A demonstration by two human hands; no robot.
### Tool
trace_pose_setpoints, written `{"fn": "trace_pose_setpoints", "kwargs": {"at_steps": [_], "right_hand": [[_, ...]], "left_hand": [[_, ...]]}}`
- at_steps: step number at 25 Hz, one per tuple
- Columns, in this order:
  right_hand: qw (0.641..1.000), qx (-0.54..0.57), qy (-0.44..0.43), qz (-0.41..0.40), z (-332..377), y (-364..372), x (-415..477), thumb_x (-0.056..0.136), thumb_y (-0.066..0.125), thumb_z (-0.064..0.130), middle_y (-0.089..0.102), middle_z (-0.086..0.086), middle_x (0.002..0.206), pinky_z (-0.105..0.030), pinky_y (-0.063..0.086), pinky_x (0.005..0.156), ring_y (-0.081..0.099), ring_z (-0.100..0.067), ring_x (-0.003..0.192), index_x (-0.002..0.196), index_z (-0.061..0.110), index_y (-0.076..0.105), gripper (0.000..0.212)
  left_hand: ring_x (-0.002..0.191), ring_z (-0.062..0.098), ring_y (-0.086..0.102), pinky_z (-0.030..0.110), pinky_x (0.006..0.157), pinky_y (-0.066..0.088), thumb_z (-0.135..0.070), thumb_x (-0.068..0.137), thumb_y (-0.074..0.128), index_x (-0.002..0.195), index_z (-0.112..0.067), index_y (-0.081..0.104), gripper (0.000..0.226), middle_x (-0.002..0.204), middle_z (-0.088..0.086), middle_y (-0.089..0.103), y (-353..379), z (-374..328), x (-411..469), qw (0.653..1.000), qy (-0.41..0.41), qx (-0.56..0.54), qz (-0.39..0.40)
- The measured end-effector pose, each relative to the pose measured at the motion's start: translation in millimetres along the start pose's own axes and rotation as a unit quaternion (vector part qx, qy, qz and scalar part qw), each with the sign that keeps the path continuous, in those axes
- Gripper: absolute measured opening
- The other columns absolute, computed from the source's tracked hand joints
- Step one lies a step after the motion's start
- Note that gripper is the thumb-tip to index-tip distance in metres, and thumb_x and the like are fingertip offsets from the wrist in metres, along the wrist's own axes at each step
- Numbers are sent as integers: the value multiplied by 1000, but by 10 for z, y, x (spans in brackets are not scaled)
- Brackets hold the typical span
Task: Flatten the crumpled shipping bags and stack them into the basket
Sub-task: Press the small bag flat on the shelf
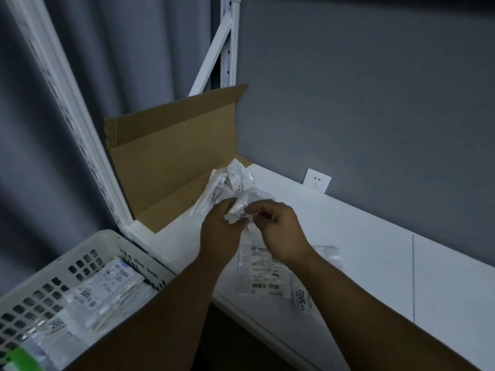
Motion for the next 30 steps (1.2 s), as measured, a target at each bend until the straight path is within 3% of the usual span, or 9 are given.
{"fn": "trace_pose_setpoints", "kwargs": {"at_steps": [4, 7, 9, 14, 17, 20, 23, 27, 30], "right_hand": [[984, 135, 70, -94, 114, -280, -238, 90, 55, -11, 72, 1, 88, -14, 53, 79, 67, -6, 83, 83, 10, 72, 28], [963, 210, 109, -127, 35, -397, -393, 89, 57, -13, 67, -10, 84, -30, 60, 72, 66, -17, 76, 84, 9, 64, 23], [954, 241, 128, -123, -18, -449, -461, 91, 55, -15, 68, -9, 89, -29, 61, 69, 68, -14, 73, 89, 6, 66, 24], [967, 162, 121, -155, -68, -565, -401, 84, 73, -3, 70, -7, 86, -29, 57, 68, 67, -14, 72, 90, 9, 68, 14], [978, 127, 130, -105, -126, -611, -347, 85, 72, 5, 67, -18, 76, -39, 54, 62, 60, -16, 65, 83, 0, 69, 6], [978, 122, 151, -82, -194, -635, -328, 87, 62, 5, 63, -28, 76, -58, 57, 71, 61, -28, 67, 77, -9, 60, 18], [971, 133, 184, -76, -199, -665, -337, 95, 52, 7, 63, -20, 74, -40, 56, 55, 64, -30, 64, 75, 0, 55, 21], [964, 152, 209, -62, -193, -737, -330, 101, 44, 3, 64, -16, 77, -32, 57, 61, 62, -23, 61, 79, 2, 54, 24], [961, 125, 234, -82, -281, -864, -323, 101, 39, 2, 70, -21, 92, -46, 63, 73, 71, -34, 81, 84, 3, 60, 27]], "left_hand": [[92, 16, 67, 37, 91, 53, -5, 89, 68, 96, -21, 71, 18, 94, -2, 73, 73, -363, -229, 997, -6, -44, 63], [84, 16, 65, 37, 86, 52, -7, 90, 66, 85, -18, 72, 14, 85, -2, 72, 135, -429, -306, 994, -43, -62, 83], [81, 19, 62, 42, 85, 51, -8, 90, 65, 80, -12, 68, 11, 81, 3, 68, 193, -443, -319, 990, -60, -75, 100], [79, 21, 53, 38, 79, 43, -11, 93, 62, 78, -10, 59, 15, 80, 11, 58, 387, -543, -258, 984, -97, -126, 82], [81, 24, 57, 39, 75, 47, -20, 96, 60, 83, -13, 60, 14, 87, 13, 62, 462, -577, -242, 979, -120, -140, 92], [84, 23, 64, 36, 74, 51, -38, 99, 54, 91, -17, 60, 24, 91, 7, 67, 529, -549, -283, 981, -132, -100, 104], [93, 18, 67, 33, 87, 50, -54, 101, 38, 97, -16, 66, 47, 96, 7, 70, 603, -512, -367, 988, -99, -9, 122], [62, 16, 56, 36, 69, 46, -48, 101, 44, 61, -18, 53, 51, 61, 0, 57, 602, -507, -355, 992, -9, 82, 91], [53, 10, 43, 30, 59, 36, -40, 101, 51, 56, -20, 42, 50, 53, -4, 45, 551, -468, -310, 990, 33, 126, 62]]}}
Point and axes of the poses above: each hand's wrist, its own x-axis towards the middle knuckle, its own y-axis out of the palm, z = x × y, the point moved 2 cm from there along x, towards the middle knuckle
